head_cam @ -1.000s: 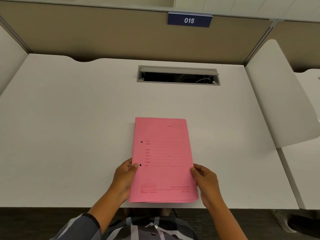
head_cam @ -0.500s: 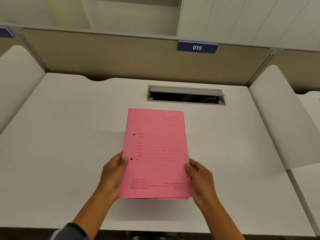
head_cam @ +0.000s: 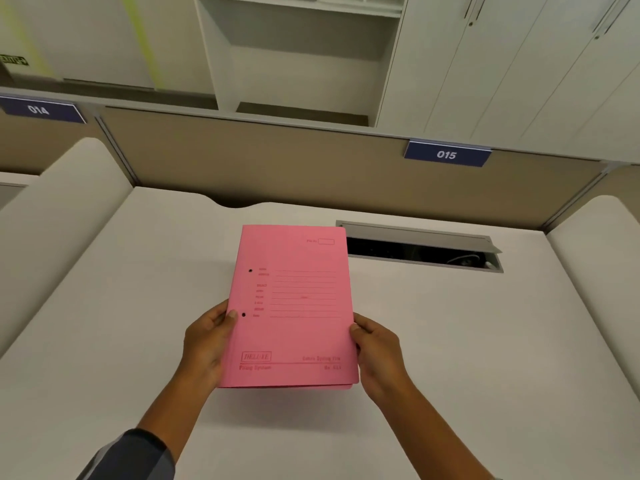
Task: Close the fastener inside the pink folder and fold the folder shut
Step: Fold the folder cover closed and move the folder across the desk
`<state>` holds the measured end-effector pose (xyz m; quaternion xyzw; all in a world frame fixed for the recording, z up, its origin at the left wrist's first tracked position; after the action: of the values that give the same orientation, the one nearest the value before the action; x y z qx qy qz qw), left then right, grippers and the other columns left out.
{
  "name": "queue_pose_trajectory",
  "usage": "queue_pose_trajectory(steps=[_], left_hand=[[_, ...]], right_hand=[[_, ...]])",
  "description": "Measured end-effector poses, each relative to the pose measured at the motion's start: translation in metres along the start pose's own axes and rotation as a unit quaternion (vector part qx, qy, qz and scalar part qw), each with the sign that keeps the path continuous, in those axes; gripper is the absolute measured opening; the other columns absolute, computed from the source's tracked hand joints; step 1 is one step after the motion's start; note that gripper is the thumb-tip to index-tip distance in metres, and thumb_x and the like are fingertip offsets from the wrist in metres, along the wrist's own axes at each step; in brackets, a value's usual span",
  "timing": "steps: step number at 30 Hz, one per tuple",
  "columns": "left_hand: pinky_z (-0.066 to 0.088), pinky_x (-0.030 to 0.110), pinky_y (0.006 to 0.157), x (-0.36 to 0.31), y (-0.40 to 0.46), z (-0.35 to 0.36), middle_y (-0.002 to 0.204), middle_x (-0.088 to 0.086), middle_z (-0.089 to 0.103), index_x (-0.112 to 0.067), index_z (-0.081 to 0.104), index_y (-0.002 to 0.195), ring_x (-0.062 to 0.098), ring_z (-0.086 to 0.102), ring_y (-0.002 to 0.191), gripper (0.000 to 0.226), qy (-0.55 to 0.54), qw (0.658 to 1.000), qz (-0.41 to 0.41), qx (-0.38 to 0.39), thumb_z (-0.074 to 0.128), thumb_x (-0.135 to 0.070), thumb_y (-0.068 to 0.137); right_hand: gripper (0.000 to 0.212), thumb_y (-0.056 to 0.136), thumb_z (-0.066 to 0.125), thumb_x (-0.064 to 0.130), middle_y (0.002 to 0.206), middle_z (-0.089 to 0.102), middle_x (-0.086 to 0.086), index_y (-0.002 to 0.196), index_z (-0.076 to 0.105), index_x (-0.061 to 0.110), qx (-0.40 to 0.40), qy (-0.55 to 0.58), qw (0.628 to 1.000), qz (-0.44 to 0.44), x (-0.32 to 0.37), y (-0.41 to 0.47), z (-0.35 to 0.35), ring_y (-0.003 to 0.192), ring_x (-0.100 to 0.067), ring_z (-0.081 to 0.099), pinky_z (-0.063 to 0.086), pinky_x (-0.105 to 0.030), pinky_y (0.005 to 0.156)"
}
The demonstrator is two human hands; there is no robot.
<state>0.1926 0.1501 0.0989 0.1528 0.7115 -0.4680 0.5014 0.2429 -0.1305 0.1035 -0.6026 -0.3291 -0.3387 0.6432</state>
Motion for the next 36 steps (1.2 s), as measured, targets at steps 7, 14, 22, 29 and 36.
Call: queue_pose_trajectory(steps=[7,14,22,29,36], left_hand=[[0.062,0.054,0.091,-0.023,0.108,-0.008,0.116,0.006,0.078,-0.023,0.074,0.129,0.036,0.073,0.101,0.026,0.04,0.999,0.019,-0.023,0.062,-0.02,0.106],[0.058,0.046,0.083,-0.039,0.192,0.008,0.117,0.006,0.075,-0.023,0.074,0.125,0.034,0.07,0.1,0.024,0.083,0.995,0.042,-0.015,0.06,-0.019,0.106],[0.058,0.046,0.082,-0.043,0.234,0.024,0.106,-0.007,0.074,-0.035,0.074,0.097,0.032,0.068,0.097,0.024,0.14,0.988,0.071,-0.015,0.056,-0.022,0.107],[0.052,0.043,0.089,-0.045,0.254,0.03,0.139,0.006,0.063,-0.017,0.062,0.144,0.032,0.061,0.111,0.037,0.173,0.981,0.083,-0.001,0.055,-0.024,0.108],[0.052,0.046,0.094,-0.051,0.257,0.037,0.157,0.006,0.051,-0.022,0.048,0.156,0.034,0.057,0.127,0.047,0.211,0.973,0.076,0.05,0.053,-0.027,0.109]], right_hand=[[0.044,0.104,0.045,0.004,0.099,0.084,0.006,0.101,0.082,0.027,-0.043,0.008,0.998,0.051,0.009,0.072,0.066,0.101,-0.029,0.077,0.068,-0.044,0.077],[0.035,0.103,0.051,0.002,0.101,0.084,-0.002,0.104,0.081,0.02,-0.081,0.058,0.993,0.061,0.012,0.14,0.099,0.1,-0.032,0.076,0.067,-0.049,0.081],[0.035,0.104,0.051,0.01,0.086,0.083,0.003,0.091,0.082,0.02,-0.094,0.04,0.993,0.056,0.006,0.184,0.112,0.096,-0.034,0.075,0.064,-0.056,0.09],[0.025,0.105,0.055,0.019,0.088,0.081,0.005,0.094,0.077,0.021,-0.093,-0.006,0.995,0.019,0.005,0.204,0.122,0.092,-0.032,0.075,0.066,-0.051,0.084],[0.021,0.105,0.054,0.02,0.101,0.075,0.007,0.096,0.071,0.026,-0.08,-0.106,0.99,-0.042,0.008,0.215,0.125,0.095,-0.022,0.07,0.058,-0.033,0.071]])
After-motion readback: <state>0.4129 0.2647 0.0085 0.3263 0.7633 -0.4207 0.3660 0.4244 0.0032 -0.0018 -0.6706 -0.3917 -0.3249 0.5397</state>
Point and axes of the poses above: each hand's wrist, its own y-axis towards the middle knuckle, its own z-axis out of the palm, x = y × z, the point moved 3 cm from there along y, towards the middle knuckle
